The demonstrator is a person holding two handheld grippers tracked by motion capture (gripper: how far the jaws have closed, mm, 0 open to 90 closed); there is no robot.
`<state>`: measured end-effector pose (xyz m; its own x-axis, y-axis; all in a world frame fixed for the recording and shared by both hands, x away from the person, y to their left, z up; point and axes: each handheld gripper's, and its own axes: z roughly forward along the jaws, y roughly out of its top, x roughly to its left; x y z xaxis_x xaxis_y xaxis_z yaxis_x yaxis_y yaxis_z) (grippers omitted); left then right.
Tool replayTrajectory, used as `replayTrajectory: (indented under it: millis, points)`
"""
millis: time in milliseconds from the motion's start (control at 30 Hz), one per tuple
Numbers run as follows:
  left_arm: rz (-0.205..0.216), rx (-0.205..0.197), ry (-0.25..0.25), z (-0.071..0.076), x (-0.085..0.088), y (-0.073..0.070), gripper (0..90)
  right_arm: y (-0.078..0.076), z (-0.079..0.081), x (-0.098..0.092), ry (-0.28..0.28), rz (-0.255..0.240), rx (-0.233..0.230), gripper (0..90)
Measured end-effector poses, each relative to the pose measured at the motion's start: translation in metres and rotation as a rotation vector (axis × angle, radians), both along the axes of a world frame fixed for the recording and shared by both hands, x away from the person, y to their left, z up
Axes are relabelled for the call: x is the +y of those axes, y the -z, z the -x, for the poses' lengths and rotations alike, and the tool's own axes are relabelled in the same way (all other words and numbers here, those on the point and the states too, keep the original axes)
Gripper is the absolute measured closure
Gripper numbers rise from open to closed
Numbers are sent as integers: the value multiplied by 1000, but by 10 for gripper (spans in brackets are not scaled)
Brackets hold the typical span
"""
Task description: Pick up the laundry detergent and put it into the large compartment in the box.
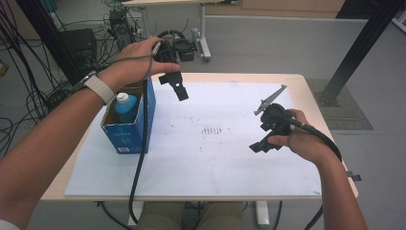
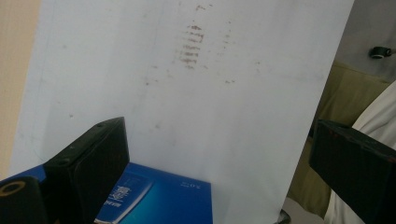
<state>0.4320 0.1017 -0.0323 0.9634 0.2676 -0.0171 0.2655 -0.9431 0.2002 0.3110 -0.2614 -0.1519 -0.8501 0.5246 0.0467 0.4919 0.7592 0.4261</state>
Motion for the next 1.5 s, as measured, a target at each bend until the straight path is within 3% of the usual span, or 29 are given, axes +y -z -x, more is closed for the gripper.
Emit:
replayTrajectory:
  millis: [533,867,1500]
  points:
    - [16,24,105,0,-17,19,54,2,7,-5,23,-2,-1,131]
    - [56,30,129,1,-16,34,54,5,8,-6,26,-7,-4,130]
    - [58,39,153,-3,-20,50,54,5,7,-8,32,-11,-3,129]
